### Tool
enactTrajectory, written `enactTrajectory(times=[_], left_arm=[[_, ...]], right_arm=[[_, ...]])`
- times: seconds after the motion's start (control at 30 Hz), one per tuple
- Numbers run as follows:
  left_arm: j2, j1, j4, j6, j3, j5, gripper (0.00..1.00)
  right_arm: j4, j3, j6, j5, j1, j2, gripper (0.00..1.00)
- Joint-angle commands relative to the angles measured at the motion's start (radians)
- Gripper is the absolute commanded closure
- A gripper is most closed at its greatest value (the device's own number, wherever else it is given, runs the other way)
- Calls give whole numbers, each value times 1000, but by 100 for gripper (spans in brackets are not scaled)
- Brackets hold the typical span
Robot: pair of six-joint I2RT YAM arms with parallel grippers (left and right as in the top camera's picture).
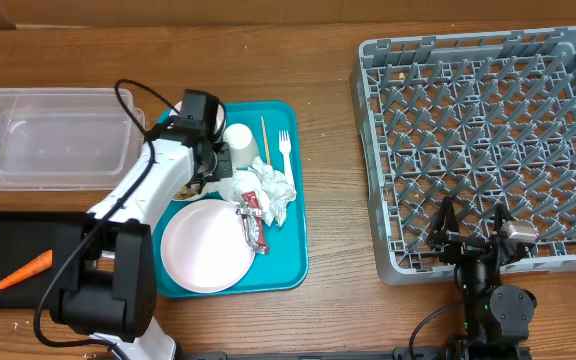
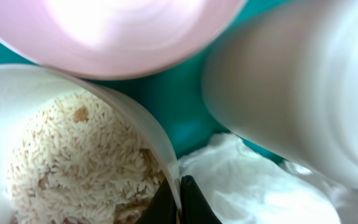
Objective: Sort waste into correct bins and load items into the dishwasher
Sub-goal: 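Lift the rice bowl with the left gripper and carry it left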
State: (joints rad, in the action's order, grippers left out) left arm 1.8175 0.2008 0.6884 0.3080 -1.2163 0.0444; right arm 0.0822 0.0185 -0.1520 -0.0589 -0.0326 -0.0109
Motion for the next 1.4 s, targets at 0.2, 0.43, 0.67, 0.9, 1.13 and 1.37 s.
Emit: enactTrajectory(times=[0.2,0.43,0.67,0.9,1.13,1.37], left_arm=[[-13,21,185,22,-247,-8,96],[-31,20,362,84,-401,-4,96],[-157,17,420,100,-429,19,96],[-320,-170,563,168,-429,35,96],[-347,-509,643,95,-406,-181,95],[-346,-829,480,21,-142,-512,96]], right_arm=[[-6,-10,7,-7,0,8,0],[-6,-10,7,-7,0,8,0],[-6,-10,7,-7,0,8,0],[-6,-10,7,-7,0,8,0],[-6,-10,7,-7,0,8,0],[-6,-10,7,-7,0,8,0]])
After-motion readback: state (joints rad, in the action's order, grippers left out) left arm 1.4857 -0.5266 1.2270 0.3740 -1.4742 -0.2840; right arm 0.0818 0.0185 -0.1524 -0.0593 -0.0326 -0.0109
